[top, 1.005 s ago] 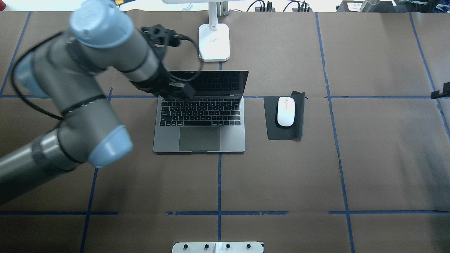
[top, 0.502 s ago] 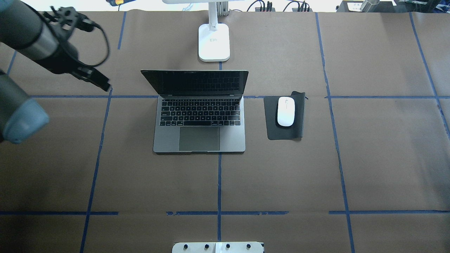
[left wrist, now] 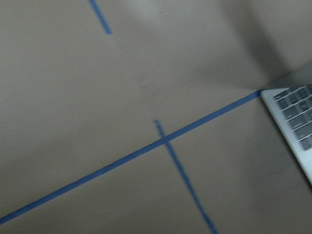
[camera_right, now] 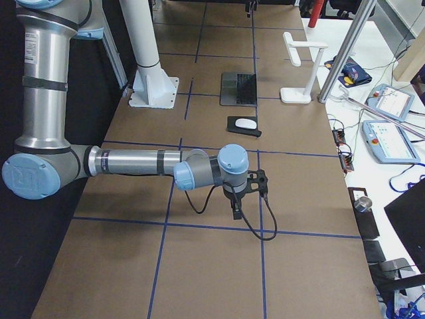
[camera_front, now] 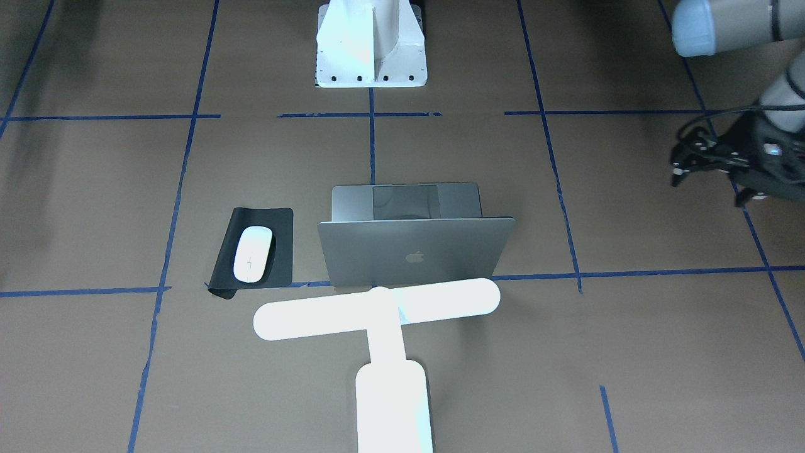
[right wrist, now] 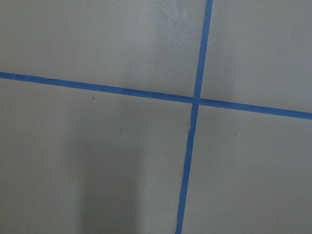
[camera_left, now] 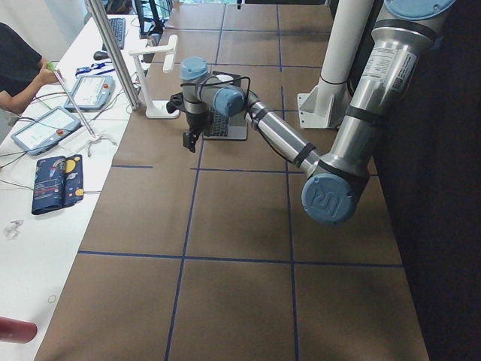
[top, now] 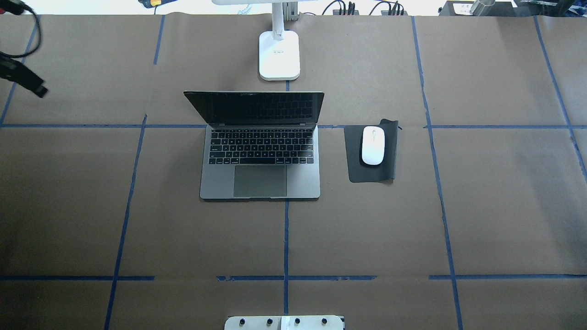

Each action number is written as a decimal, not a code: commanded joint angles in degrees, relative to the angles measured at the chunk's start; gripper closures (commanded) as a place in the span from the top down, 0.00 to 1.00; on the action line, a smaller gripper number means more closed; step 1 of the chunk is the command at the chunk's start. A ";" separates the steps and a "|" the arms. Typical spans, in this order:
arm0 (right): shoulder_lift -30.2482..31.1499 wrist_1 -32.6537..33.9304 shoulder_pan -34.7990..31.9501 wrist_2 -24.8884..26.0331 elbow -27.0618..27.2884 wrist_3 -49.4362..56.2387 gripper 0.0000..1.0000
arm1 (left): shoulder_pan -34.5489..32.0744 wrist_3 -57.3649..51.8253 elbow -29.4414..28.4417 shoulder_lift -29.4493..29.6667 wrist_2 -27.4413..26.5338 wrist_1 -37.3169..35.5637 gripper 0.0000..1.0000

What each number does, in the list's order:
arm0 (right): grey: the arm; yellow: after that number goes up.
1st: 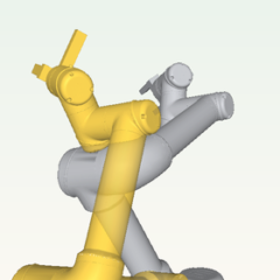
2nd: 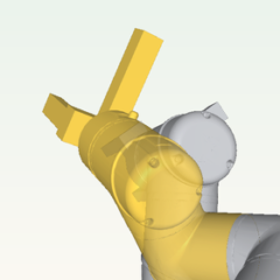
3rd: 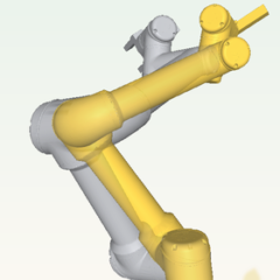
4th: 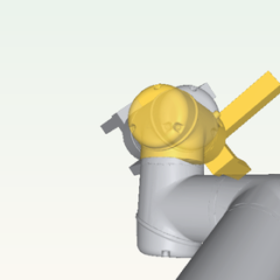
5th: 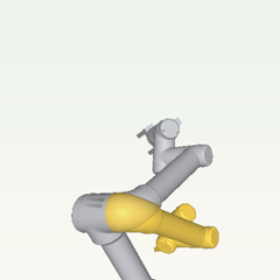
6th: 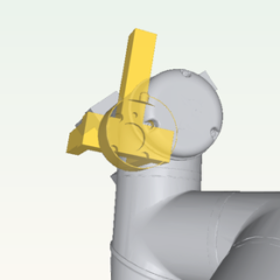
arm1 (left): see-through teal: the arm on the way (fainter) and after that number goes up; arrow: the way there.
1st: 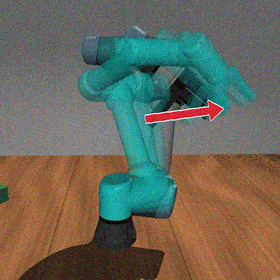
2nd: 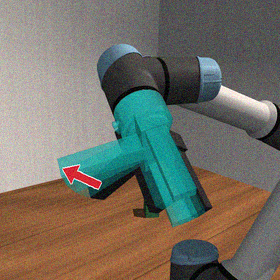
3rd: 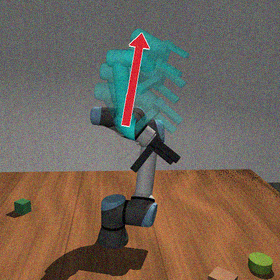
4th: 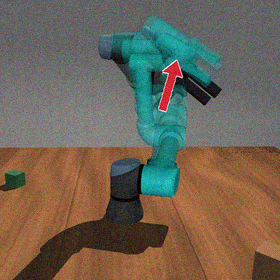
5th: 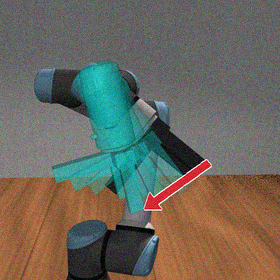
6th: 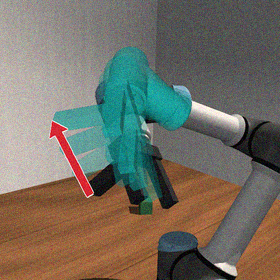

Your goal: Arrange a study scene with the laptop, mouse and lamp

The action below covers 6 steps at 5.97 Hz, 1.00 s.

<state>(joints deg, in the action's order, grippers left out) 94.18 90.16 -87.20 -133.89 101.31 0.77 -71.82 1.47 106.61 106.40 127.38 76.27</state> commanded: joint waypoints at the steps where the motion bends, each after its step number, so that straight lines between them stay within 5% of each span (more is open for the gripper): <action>1: -4.43 13.70 -1.13 1.00 3.02 4.85 1.00 | -11.69 -15.52 -8.30 -4.60 5.37 -1.56 1.00; 3: -4.71 13.81 -0.16 2.05 1.88 4.85 1.00 | -19.37 -17.90 -12.74 -11.79 8.32 -1.65 1.00; 6: -3.83 13.47 -0.25 1.17 0.73 4.85 1.00 | -20.46 -8.03 -6.79 -20.87 10.25 -1.12 1.00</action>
<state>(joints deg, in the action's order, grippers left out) 89.95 103.83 -87.45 -132.56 102.14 5.56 -92.11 -11.15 97.56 87.63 137.29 74.85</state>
